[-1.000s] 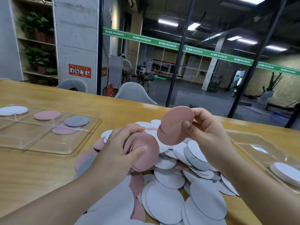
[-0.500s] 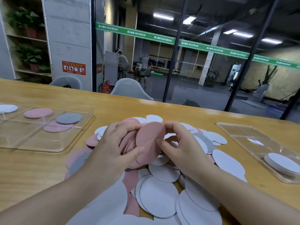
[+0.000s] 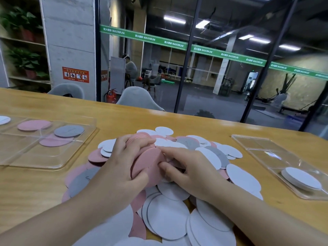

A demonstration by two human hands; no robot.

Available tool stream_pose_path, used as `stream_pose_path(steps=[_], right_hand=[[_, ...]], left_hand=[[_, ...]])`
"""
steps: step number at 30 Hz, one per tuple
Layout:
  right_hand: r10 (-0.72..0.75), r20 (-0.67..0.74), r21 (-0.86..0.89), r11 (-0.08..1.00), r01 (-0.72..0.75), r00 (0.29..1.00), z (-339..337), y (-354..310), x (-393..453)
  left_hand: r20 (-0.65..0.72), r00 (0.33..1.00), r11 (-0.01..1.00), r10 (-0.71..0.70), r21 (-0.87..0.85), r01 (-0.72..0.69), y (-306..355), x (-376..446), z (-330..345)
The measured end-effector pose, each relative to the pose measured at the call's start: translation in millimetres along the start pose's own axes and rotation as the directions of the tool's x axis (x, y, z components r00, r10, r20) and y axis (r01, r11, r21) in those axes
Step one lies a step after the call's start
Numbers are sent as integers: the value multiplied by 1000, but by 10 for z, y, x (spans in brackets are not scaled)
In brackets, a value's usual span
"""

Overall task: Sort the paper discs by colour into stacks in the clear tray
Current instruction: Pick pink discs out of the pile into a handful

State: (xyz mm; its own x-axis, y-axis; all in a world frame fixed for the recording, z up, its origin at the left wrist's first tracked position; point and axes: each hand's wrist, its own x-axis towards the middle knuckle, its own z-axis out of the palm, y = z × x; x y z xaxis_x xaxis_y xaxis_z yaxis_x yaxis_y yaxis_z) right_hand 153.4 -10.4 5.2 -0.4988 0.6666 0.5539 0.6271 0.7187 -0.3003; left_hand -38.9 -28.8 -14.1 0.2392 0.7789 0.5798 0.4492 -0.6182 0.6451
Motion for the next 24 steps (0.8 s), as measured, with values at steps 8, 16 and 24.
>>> stream_pose_path(steps=[8, 16, 24], right_hand=[[345, -38, -185, 920, -346, 938, -309, 405, 267], [587, 139, -283, 795, -536, 798, -442, 930, 639], [656, 422, -354, 754, -553, 625, -499, 892, 753]], left_hand=[[4, 1000, 1000, -18, 6, 18, 2, 4, 7], [0, 1000, 1000, -15, 13, 15, 0, -8, 10], [-6, 1000, 999, -5, 35, 5, -5, 2, 21]])
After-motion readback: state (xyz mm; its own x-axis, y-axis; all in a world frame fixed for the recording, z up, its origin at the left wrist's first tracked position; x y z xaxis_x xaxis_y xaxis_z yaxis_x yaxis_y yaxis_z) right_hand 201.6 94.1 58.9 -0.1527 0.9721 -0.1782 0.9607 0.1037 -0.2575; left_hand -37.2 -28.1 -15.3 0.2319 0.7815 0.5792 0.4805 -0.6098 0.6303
